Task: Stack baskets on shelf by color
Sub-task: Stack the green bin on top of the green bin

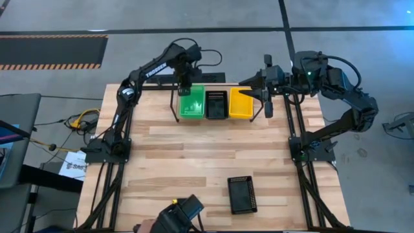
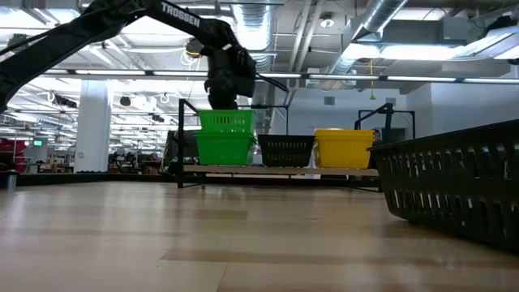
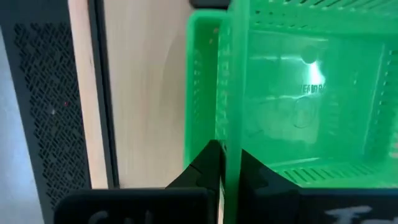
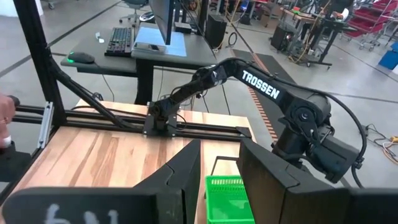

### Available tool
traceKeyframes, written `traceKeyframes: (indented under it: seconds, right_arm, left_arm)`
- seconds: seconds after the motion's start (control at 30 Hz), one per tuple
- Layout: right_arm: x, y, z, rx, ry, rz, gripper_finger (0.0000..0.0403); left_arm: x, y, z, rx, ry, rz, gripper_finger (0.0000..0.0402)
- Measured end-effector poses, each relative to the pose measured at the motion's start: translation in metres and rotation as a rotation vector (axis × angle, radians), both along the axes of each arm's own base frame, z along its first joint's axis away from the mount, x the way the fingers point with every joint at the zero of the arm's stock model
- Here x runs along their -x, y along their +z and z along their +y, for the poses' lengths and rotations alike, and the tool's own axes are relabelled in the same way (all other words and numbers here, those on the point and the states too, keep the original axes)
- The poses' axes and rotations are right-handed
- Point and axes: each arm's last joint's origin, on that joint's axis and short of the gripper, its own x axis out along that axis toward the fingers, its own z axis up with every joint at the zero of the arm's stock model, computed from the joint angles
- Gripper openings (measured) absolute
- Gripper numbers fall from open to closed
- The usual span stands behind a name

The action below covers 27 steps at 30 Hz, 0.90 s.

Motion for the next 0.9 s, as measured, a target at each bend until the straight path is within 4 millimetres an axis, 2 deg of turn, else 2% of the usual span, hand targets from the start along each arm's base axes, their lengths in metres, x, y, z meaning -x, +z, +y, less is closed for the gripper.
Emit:
traceKeyframes:
  seconds: [0.7, 0.9]
  right_arm:
    - [0.0002, 0.0, 0.0, 0.0, 0.0, 0.0, 0.0134]
    - [0.0002, 0.0001, 0.0001, 0.0, 0.001, 0.0, 0.0134]
  left_arm:
    - [-0.0013, 0.0003, -0.0015, -0.001, 0.047, 0.01, 0.0]
    - [-0.0007, 0.0005, -0.0012, -0.012, 0.088, 0.027, 0.0019]
